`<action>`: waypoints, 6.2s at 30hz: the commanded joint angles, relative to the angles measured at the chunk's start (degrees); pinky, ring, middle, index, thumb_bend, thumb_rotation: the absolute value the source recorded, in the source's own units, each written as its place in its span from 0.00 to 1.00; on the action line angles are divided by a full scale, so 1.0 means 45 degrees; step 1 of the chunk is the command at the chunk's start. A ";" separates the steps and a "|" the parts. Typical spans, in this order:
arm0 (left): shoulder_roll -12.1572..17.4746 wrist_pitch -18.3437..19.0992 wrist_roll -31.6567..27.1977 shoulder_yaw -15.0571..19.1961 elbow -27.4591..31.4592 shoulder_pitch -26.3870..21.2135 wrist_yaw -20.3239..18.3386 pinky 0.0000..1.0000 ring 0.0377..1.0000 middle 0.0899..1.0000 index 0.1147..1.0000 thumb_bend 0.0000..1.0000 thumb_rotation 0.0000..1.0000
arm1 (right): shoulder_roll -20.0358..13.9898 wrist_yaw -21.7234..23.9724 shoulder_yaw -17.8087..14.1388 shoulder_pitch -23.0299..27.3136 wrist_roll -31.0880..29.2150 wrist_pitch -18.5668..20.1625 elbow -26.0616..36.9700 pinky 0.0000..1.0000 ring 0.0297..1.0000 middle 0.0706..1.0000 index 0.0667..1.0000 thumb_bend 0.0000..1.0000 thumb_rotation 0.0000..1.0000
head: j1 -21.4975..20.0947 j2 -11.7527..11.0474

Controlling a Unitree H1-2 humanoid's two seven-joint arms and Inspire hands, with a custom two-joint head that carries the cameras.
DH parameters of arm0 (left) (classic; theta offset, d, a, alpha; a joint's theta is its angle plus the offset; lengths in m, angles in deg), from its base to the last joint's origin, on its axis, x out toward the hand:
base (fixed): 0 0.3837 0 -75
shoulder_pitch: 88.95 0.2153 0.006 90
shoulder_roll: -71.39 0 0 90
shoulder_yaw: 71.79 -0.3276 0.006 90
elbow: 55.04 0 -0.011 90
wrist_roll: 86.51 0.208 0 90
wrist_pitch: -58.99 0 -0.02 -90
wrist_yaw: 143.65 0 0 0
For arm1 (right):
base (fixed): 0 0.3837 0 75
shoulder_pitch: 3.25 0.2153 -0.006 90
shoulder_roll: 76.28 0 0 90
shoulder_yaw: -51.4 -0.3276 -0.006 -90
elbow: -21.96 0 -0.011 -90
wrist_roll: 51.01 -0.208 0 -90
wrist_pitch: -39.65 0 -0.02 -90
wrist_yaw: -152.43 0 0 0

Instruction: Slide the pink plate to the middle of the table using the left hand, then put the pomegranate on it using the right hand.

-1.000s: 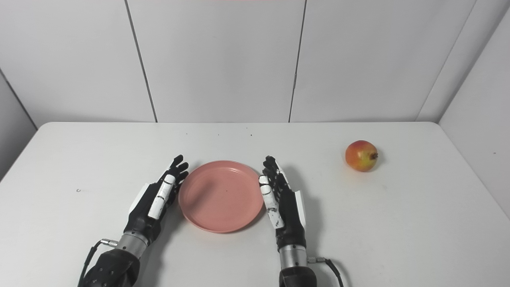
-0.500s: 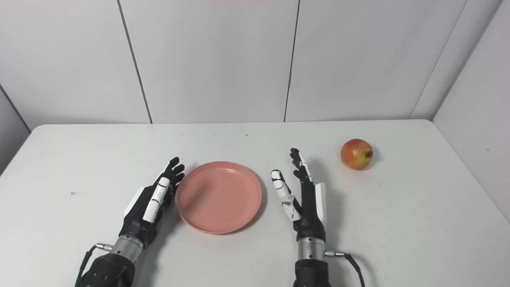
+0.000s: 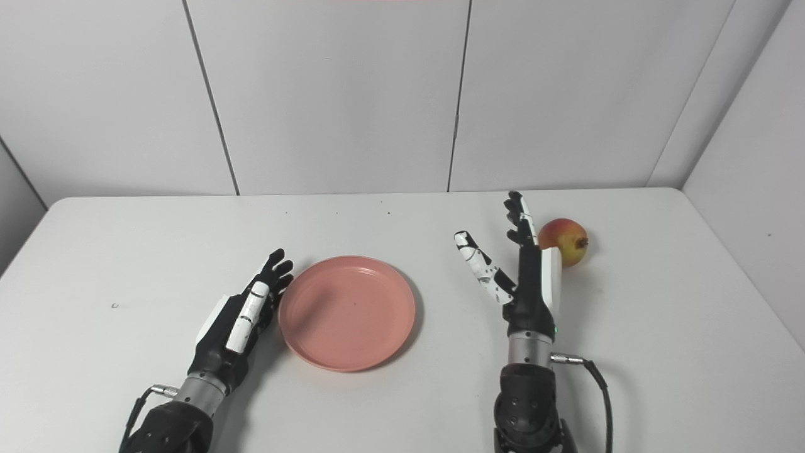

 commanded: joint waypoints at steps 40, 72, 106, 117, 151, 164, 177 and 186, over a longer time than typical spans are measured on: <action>-0.0018 -0.0946 -0.0559 0.0225 -0.0380 -0.0226 -0.0238 0.96 0.97 0.97 0.97 0.58 0.95 | -0.2899 -0.1363 -0.1007 0.2685 0.1258 0.2448 -0.2432 0.74 0.83 0.86 0.87 0.77 0.33 | -0.0655 -0.0141; -0.0013 -0.0867 -0.0540 0.0224 -0.0186 -0.0161 -0.0223 0.96 0.97 0.97 0.96 0.57 0.94 | -0.3216 -0.1244 -0.0530 0.3240 -0.0438 0.2155 -0.5046 0.44 0.56 0.76 0.78 0.73 0.04 | -0.0612 0.0010; -0.0039 -0.0691 -0.0110 -0.0007 0.0041 -0.0141 -0.0062 0.95 0.96 0.96 0.96 0.58 0.96 | -0.2454 -0.1817 -0.0321 0.2330 -0.0571 0.0941 -0.2736 0.32 0.43 0.45 0.46 0.52 0.00 | -0.0108 0.0182; -0.0053 -0.0537 0.0243 -0.0072 0.0338 -0.0055 0.0028 0.94 0.96 0.96 0.96 0.58 0.99 | -0.2026 -0.0841 0.0303 0.1820 -0.0663 0.0898 -0.0638 0.36 0.38 0.47 0.48 0.51 0.00 | 0.0096 0.0219; -0.0126 -0.0071 0.0346 -0.0092 0.0524 -0.0083 -0.0034 0.95 0.96 0.97 0.96 0.57 1.00 | -0.0685 0.0663 0.2434 0.0923 -0.0500 -0.0459 0.0290 0.43 0.42 0.46 0.47 0.51 0.00 | 0.0439 0.0338; -0.0210 0.0064 0.0352 -0.0136 0.0541 -0.0110 0.0004 0.95 0.96 0.97 0.96 0.58 0.99 | -0.0473 0.1275 0.3297 0.0666 -0.0169 -0.0619 0.0418 0.39 0.40 0.45 0.49 0.51 0.00 | 0.0543 0.0392; -0.0274 0.0096 0.0427 -0.0262 0.0542 -0.0179 0.0090 0.95 0.96 0.97 0.96 0.59 1.00 | -0.0351 0.1289 0.3971 0.0534 0.0620 -0.1306 -0.0010 0.44 0.42 0.44 0.48 0.52 0.00 | 0.0809 0.0524; -0.0361 0.0097 0.0483 -0.0349 0.0531 -0.0207 0.0184 0.96 0.97 0.98 0.96 0.61 0.99 | -0.0337 0.1706 0.4323 0.0551 0.0468 -0.1903 -0.0612 0.37 0.39 0.44 0.51 0.51 0.00 | 0.1182 0.0639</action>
